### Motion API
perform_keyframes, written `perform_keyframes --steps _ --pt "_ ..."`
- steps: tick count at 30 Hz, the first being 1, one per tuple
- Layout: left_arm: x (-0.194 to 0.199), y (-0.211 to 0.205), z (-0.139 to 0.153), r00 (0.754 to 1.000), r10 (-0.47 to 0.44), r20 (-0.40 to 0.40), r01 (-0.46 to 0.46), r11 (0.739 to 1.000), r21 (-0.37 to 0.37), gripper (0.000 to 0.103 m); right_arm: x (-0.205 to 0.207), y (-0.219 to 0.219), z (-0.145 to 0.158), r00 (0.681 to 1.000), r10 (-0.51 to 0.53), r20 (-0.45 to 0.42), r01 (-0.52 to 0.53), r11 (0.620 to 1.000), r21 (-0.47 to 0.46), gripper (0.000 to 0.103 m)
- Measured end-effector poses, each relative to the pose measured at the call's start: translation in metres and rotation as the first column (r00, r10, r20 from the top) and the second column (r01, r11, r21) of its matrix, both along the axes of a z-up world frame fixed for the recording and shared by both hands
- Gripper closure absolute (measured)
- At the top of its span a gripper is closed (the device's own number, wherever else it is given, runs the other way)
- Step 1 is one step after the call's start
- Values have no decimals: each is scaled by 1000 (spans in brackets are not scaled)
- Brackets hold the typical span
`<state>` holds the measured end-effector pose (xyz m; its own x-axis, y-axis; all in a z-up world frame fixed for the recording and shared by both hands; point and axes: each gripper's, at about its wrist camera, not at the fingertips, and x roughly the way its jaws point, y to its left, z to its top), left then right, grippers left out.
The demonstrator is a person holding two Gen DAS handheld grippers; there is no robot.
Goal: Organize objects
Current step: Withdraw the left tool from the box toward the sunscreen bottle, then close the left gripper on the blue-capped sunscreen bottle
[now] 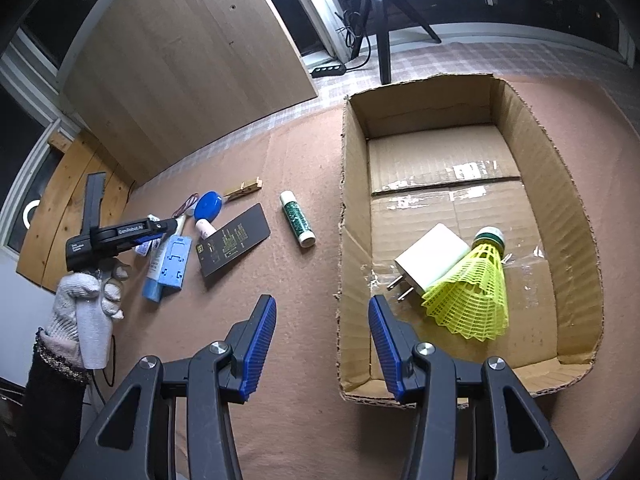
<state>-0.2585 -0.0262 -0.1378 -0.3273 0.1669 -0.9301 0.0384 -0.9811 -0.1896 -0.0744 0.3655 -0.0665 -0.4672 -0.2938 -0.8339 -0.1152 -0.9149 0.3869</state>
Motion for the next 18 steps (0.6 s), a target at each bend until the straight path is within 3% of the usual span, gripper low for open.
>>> perform_keyframes --steps 8,18 --pt "19 13 -1 1000 -19 -22 19 1000 0 56 -2 -9 -2 1000 24 5 -24 1000 -3 59" --pt "71 39 0 999 -24 -43 24 1000 -14 56 -4 -19 -7 999 49 8 -49 999 7 56"
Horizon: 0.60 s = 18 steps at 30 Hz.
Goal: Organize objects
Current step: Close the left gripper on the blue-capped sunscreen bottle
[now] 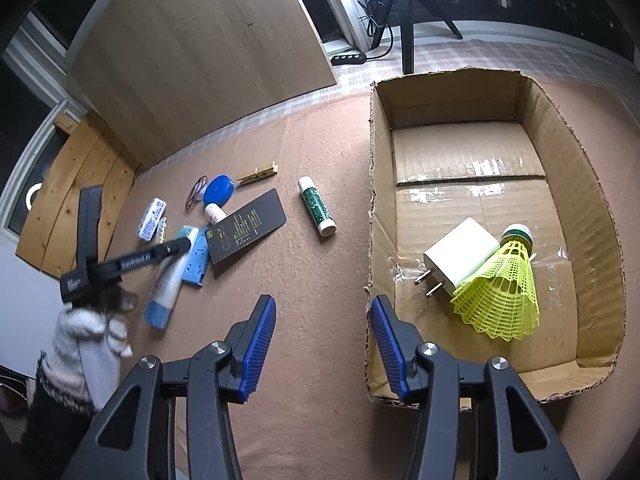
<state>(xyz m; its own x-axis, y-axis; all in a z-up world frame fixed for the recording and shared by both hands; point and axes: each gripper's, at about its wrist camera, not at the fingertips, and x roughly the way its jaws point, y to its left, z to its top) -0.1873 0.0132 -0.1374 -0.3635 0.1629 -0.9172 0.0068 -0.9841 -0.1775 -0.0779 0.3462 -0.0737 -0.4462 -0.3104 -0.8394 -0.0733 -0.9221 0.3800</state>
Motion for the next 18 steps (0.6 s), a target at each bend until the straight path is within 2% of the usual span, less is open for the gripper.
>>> perform_keyframes --steps 7,11,18 --pt "40 10 1 1000 24 11 -24 999 23 56 5 0 1 1000 -6 -14 6 1000 6 56" --pt "56 15 2 1000 15 17 -16 999 50 55 8 -5 9 999 2 -46 1 999 54 56" --pt "89 -4 12 1000 24 -7 -24 997 70 55 15 -25 26 994 51 -93 -45 997 63 56"
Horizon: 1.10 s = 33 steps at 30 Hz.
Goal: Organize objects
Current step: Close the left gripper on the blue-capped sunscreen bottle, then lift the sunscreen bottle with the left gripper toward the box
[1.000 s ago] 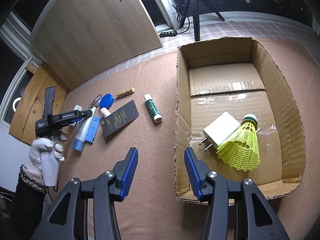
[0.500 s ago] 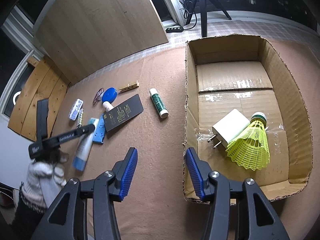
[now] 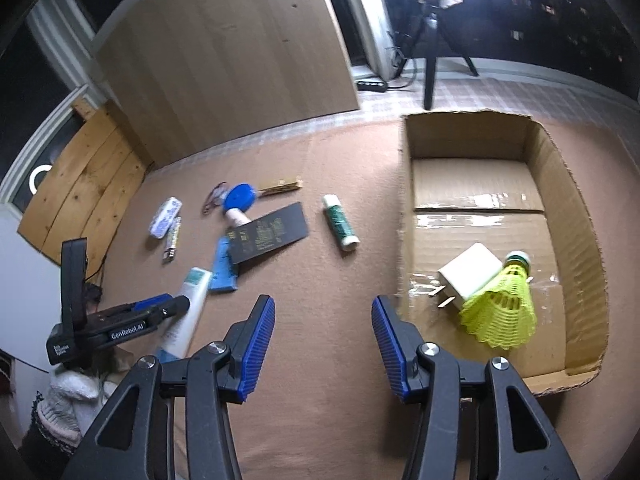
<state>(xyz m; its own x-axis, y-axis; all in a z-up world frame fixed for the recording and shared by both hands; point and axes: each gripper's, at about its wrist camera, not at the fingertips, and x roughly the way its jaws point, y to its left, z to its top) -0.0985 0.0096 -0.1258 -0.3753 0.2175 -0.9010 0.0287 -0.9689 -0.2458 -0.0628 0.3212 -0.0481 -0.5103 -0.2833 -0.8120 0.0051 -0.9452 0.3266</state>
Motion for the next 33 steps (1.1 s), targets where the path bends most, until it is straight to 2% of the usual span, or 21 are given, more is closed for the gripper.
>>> perform_keyframes --steps 5,15,21,33 --pt "15 -8 -1 1000 -16 12 15 998 56 56 -1 -23 -6 997 68 22 -67 997 -39 56" --pt "34 13 -2 996 -83 11 82 993 90 57 -14 -66 -29 980 177 86 -166 978 -127 55" --pt "36 15 0 995 -103 4 102 990 94 55 -31 -91 -49 958 245 146 -212 954 -213 55" --pt "31 12 -7 994 -108 9 106 987 118 55 -58 -136 -79 908 347 234 -285 922 -260 55"
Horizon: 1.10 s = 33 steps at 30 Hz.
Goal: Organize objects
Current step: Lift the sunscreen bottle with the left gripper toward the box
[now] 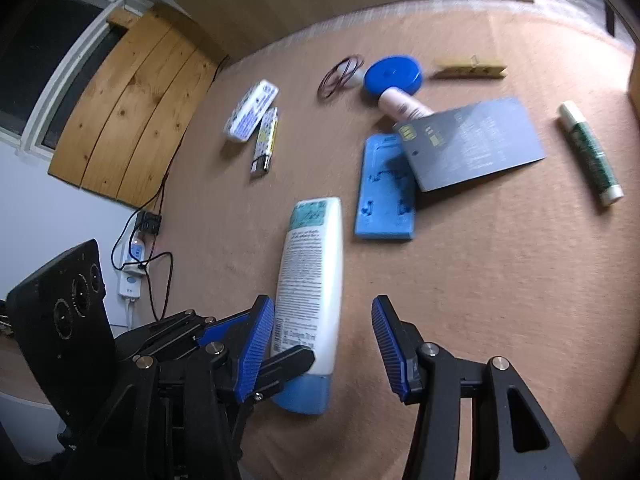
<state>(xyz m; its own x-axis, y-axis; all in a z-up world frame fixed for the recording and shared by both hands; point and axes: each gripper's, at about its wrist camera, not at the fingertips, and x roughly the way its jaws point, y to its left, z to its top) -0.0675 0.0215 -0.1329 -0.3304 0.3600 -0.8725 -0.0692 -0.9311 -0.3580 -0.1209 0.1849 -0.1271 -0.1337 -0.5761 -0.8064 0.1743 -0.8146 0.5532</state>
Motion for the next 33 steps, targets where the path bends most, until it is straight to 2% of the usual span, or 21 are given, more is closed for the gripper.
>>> perform_keyframes --steps 5,10,18,26,33 --pt "-1 -1 -1 1000 0 1 0 1000 13 55 -1 -7 -8 999 19 28 -19 1000 -7 56" --pt "-2 -1 -1 1000 -3 3 3 1000 19 55 -2 -10 -11 999 30 46 -30 999 -14 70" --pt "-1 3 0 1000 -8 1 8 1000 10 55 0 -12 -11 999 31 39 -31 1000 3 73" --pt "-1 13 16 999 -24 -26 24 1000 17 56 6 -1 7 1000 10 -10 -10 1000 15 73" --pt "-10 48 40 993 -89 -84 89 996 6 56 11 33 31 997 -48 -64 49 999 21 73"
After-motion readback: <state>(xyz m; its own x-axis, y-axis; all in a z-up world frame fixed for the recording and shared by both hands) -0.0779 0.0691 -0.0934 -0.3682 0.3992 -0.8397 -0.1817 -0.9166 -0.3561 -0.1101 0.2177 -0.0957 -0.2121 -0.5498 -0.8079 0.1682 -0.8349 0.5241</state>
